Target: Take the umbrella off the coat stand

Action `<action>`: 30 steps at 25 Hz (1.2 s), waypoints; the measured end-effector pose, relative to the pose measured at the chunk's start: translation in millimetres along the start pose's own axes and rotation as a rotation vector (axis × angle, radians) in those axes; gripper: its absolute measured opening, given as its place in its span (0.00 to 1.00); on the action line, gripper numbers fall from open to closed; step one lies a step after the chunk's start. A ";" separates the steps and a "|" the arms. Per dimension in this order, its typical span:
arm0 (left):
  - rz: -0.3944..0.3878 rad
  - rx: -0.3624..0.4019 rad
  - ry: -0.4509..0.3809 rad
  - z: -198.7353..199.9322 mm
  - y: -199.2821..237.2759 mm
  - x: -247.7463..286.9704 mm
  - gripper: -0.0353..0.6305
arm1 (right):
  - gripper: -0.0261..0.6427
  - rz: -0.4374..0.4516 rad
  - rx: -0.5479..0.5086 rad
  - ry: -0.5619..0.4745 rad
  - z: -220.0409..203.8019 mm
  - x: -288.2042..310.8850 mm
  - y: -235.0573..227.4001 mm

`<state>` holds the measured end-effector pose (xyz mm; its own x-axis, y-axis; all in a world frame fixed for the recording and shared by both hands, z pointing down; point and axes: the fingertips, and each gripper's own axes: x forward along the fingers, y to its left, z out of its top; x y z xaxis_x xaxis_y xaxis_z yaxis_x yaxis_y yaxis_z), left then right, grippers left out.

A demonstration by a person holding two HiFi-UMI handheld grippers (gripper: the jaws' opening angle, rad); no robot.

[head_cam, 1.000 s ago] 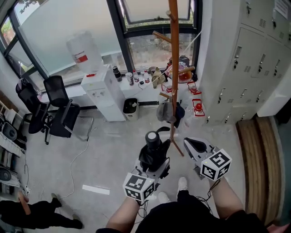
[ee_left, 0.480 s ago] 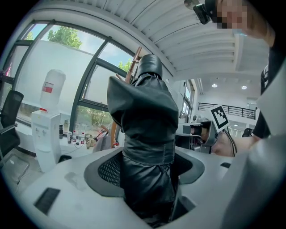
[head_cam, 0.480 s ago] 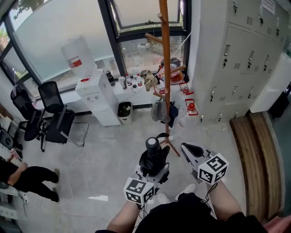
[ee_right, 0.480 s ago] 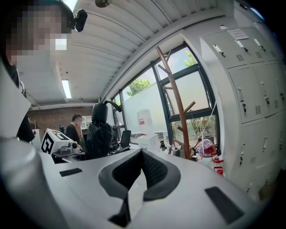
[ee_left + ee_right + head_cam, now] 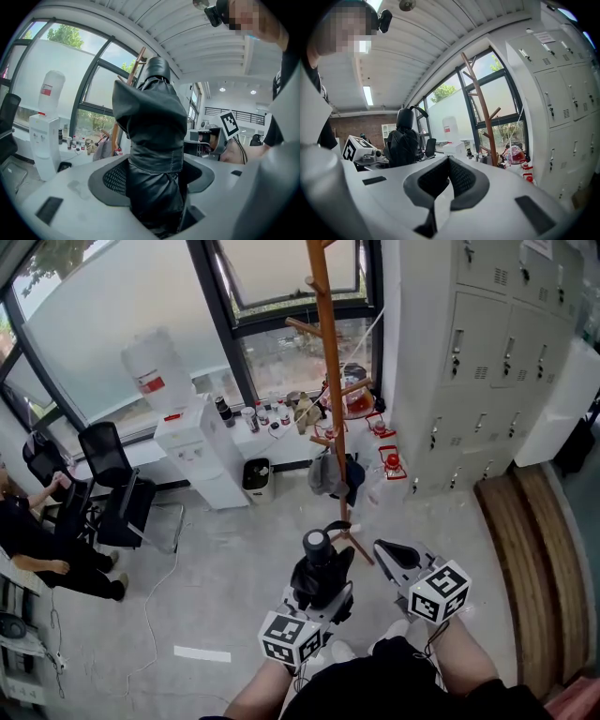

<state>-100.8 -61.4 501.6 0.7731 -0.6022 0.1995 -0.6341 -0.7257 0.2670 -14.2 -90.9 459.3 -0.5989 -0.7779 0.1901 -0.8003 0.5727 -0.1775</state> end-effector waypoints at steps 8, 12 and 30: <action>-0.002 -0.004 -0.003 0.6 -3.8 1.4 0.50 | 0.12 -0.003 -0.003 0.001 -0.5 -6.0 -0.1; 0.000 -0.010 -0.005 1.0 -6.7 2.9 0.50 | 0.12 -0.003 -0.004 0.005 -0.5 -9.2 -1.6; 0.013 -0.007 -0.006 3.1 -12.7 7.8 0.50 | 0.12 0.007 -0.008 0.004 0.5 -15.9 -7.6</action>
<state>-86.7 -57.9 496.8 0.7648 -0.6134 0.1973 -0.6438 -0.7156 0.2710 1.4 -83.0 457.2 -0.6045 -0.7728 0.1931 -0.7963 0.5801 -0.1713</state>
